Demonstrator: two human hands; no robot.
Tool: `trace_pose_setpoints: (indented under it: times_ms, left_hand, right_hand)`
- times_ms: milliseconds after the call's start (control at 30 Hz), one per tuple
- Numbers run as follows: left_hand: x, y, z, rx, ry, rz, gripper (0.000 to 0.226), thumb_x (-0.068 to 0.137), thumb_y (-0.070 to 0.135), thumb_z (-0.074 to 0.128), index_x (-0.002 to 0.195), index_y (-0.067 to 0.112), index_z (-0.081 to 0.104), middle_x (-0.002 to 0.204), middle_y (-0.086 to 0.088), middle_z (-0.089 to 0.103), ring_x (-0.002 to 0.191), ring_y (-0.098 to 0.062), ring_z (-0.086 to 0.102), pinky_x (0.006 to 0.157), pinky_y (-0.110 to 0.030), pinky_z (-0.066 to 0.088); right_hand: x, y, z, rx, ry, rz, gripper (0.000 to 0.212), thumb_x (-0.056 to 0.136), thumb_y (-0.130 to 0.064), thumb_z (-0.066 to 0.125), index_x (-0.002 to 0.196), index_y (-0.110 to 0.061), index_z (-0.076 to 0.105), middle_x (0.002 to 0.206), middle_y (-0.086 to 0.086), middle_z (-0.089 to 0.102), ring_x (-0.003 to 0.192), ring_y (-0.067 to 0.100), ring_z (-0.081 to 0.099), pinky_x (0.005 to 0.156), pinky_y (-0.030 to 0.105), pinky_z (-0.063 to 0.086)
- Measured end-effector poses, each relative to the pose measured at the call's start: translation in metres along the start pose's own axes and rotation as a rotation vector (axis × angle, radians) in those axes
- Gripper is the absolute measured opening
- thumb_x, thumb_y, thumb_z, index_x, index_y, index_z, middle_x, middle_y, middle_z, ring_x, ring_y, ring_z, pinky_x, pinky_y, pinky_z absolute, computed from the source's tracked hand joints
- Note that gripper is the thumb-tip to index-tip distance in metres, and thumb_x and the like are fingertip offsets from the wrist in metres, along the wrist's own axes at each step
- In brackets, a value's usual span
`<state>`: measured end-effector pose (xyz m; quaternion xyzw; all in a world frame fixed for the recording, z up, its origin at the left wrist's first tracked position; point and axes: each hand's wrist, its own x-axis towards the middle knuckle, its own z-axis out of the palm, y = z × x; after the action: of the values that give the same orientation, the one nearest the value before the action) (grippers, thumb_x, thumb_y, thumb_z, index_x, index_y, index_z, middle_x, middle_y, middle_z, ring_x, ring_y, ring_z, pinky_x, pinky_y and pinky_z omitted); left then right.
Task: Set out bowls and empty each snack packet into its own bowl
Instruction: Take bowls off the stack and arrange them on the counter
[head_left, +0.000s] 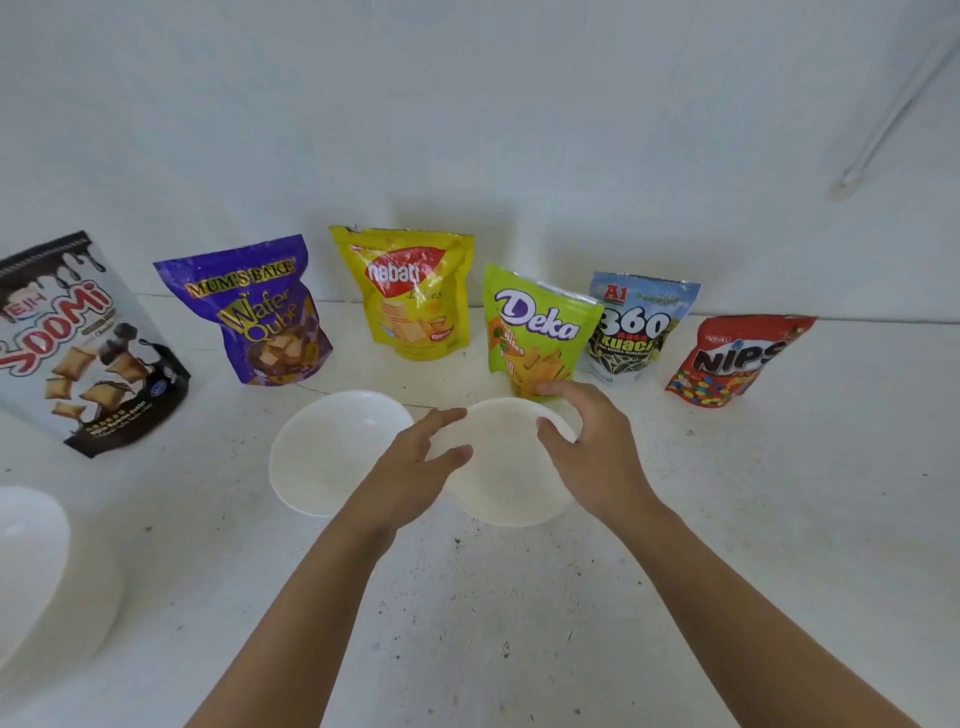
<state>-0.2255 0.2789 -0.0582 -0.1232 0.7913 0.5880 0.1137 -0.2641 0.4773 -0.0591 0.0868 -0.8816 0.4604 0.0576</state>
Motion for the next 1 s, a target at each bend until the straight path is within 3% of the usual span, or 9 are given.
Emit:
trace_pose_setpoints:
  times_ms: [100, 233, 333, 433, 600, 733, 800, 867, 1000]
  left_hand:
    - [-0.022, 0.025, -0.026, 0.011, 0.011, 0.104, 0.032, 0.098, 0.039, 0.06, 0.13, 0.044, 0.059, 0.149, 0.013, 0.046, 0.141, -0.014, 0.041, 0.112, -0.04, 0.04]
    - [-0.05, 0.045, -0.076, 0.05, 0.274, 0.264, 0.017, 0.098, 0.033, 0.06, 0.113, 0.042, 0.063, 0.118, 0.008, 0.063, 0.109, -0.008, 0.061, 0.097, -0.039, 0.053]
    - [-0.078, 0.044, -0.124, 0.09, 0.445, 0.345, 0.014, 0.098, 0.032, 0.061, 0.11, 0.037, 0.065, 0.102, 0.011, 0.066, 0.099, -0.007, 0.063, 0.08, -0.028, 0.052]
    - [-0.111, 0.028, -0.174, 0.14, 0.58, 0.34, 0.015, 0.098, 0.03, 0.061, 0.111, 0.033, 0.064, 0.095, 0.014, 0.063, 0.09, -0.003, 0.061, 0.073, -0.018, 0.046]
    - [-0.168, -0.022, -0.246, 0.229, 0.778, 0.232, 0.013, 0.098, 0.034, 0.059, 0.107, 0.041, 0.065, 0.098, 0.011, 0.065, 0.095, 0.002, 0.061, 0.072, -0.014, 0.043]
    - [-0.201, -0.073, -0.283, 0.333, 0.878, 0.099, 0.017, 0.098, 0.034, 0.058, 0.111, 0.043, 0.064, 0.107, 0.015, 0.058, 0.11, -0.002, 0.056, 0.08, -0.012, 0.039]
    - [-0.209, -0.104, -0.296, 0.395, 0.864, -0.011, 0.019, 0.096, 0.04, 0.059, 0.113, 0.049, 0.062, 0.119, 0.015, 0.052, 0.119, -0.006, 0.052, 0.098, -0.028, 0.044]
    - [-0.213, -0.129, -0.302, 0.405, 0.812, -0.102, 0.022, 0.094, 0.045, 0.062, 0.114, 0.052, 0.06, 0.129, 0.013, 0.045, 0.125, -0.008, 0.048, 0.108, -0.042, 0.04]
    - [-0.214, -0.161, -0.301, 0.305, 0.702, -0.135, 0.038, 0.093, 0.037, 0.067, 0.128, 0.046, 0.056, 0.137, 0.018, 0.046, 0.125, -0.005, 0.046, 0.1, -0.022, 0.034]
  right_hand:
    - [0.007, -0.037, 0.0, 0.092, 0.029, -0.071, 0.026, 0.089, -0.01, 0.067, 0.113, -0.019, 0.068, 0.109, -0.008, 0.067, 0.098, 0.004, 0.059, 0.083, 0.006, 0.041]
    - [0.014, -0.098, 0.017, 0.23, -0.006, -0.185, 0.007, 0.089, -0.01, 0.067, 0.09, -0.016, 0.067, 0.086, -0.008, 0.069, 0.082, 0.004, 0.063, 0.07, 0.012, 0.047]
    - [0.014, -0.145, 0.044, 0.305, -0.066, -0.266, 0.009, 0.088, -0.009, 0.068, 0.084, -0.017, 0.065, 0.08, -0.008, 0.068, 0.077, 0.007, 0.063, 0.066, 0.015, 0.047]
    - [0.005, -0.186, 0.081, 0.363, -0.155, -0.328, 0.009, 0.089, -0.011, 0.068, 0.085, -0.018, 0.064, 0.08, -0.013, 0.067, 0.076, 0.005, 0.062, 0.064, 0.015, 0.046]
    - [-0.019, -0.235, 0.161, 0.387, -0.351, -0.409, 0.01, 0.088, -0.014, 0.07, 0.089, -0.024, 0.067, 0.09, -0.01, 0.068, 0.086, 0.005, 0.062, 0.069, 0.011, 0.045]
    - [-0.039, -0.253, 0.228, 0.311, -0.529, -0.393, 0.013, 0.089, -0.023, 0.07, 0.1, -0.029, 0.069, 0.106, -0.015, 0.062, 0.103, -0.011, 0.052, 0.078, 0.011, 0.039]
    - [-0.049, -0.257, 0.255, 0.277, -0.577, -0.368, 0.014, 0.088, -0.023, 0.07, 0.101, -0.03, 0.07, 0.109, -0.018, 0.057, 0.105, -0.014, 0.049, 0.087, 0.015, 0.039]
    - [-0.06, -0.256, 0.277, 0.231, -0.618, -0.321, 0.014, 0.088, -0.025, 0.07, 0.1, -0.032, 0.07, 0.114, -0.014, 0.054, 0.109, -0.005, 0.049, 0.093, 0.017, 0.035]
    - [-0.078, -0.248, 0.304, 0.155, -0.678, -0.199, 0.024, 0.089, -0.018, 0.067, 0.108, -0.032, 0.064, 0.124, -0.007, 0.047, 0.109, 0.005, 0.047, 0.074, 0.005, 0.034]
